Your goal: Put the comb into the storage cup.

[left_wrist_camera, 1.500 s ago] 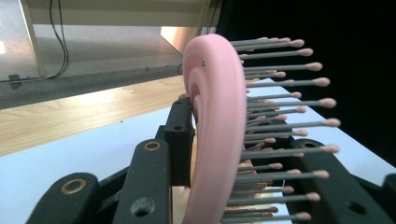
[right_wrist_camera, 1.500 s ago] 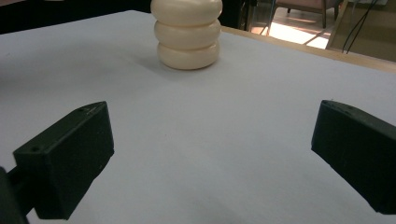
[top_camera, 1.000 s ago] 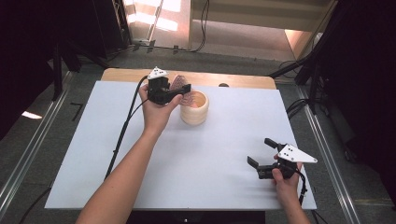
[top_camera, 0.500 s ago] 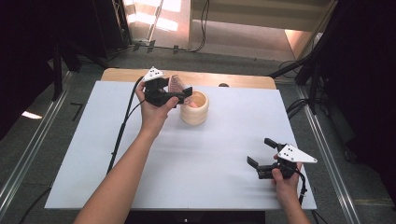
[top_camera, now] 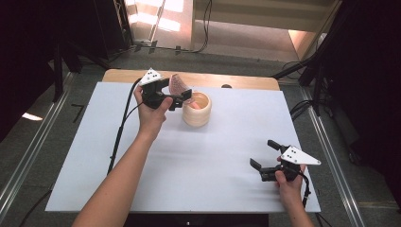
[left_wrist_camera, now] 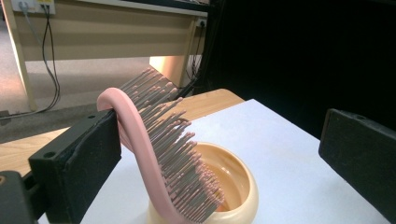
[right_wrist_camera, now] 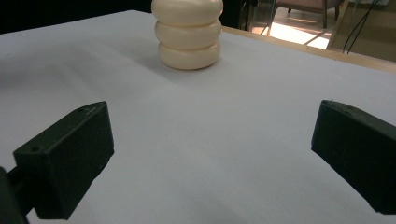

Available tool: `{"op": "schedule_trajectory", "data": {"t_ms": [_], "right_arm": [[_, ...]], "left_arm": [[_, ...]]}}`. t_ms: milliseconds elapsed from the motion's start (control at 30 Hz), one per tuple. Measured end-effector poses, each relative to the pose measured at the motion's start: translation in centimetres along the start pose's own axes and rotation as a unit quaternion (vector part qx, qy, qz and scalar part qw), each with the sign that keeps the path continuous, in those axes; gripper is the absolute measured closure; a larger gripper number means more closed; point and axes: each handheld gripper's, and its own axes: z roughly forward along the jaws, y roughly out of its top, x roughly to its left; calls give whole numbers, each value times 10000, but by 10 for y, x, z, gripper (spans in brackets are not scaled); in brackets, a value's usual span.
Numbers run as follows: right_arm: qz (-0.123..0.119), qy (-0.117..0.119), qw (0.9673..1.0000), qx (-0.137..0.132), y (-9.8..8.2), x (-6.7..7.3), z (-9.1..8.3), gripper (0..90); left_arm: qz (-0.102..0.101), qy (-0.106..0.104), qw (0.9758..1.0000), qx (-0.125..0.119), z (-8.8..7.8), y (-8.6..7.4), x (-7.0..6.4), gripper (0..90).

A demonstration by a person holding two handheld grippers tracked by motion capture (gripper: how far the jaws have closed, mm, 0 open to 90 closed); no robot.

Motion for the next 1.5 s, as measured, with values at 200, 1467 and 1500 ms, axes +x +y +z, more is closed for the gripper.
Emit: {"op": "schedule_trajectory", "data": {"t_ms": [200, 1467, 1500], "right_arm": [[-41, -1, 10000, -4, 0, 0, 1, 0], [-73, -27, 10000, 6, 2, 1, 1, 0], [-67, -29, 10000, -2, 2, 1, 1, 0]], "left_arm": [[60, 0, 9999, -87, -7, 1, -1, 0], [400, 75, 9991, -79, -61, -42, -10, 0], [424, 96, 9990, -88, -63, -44, -9, 0]]}}
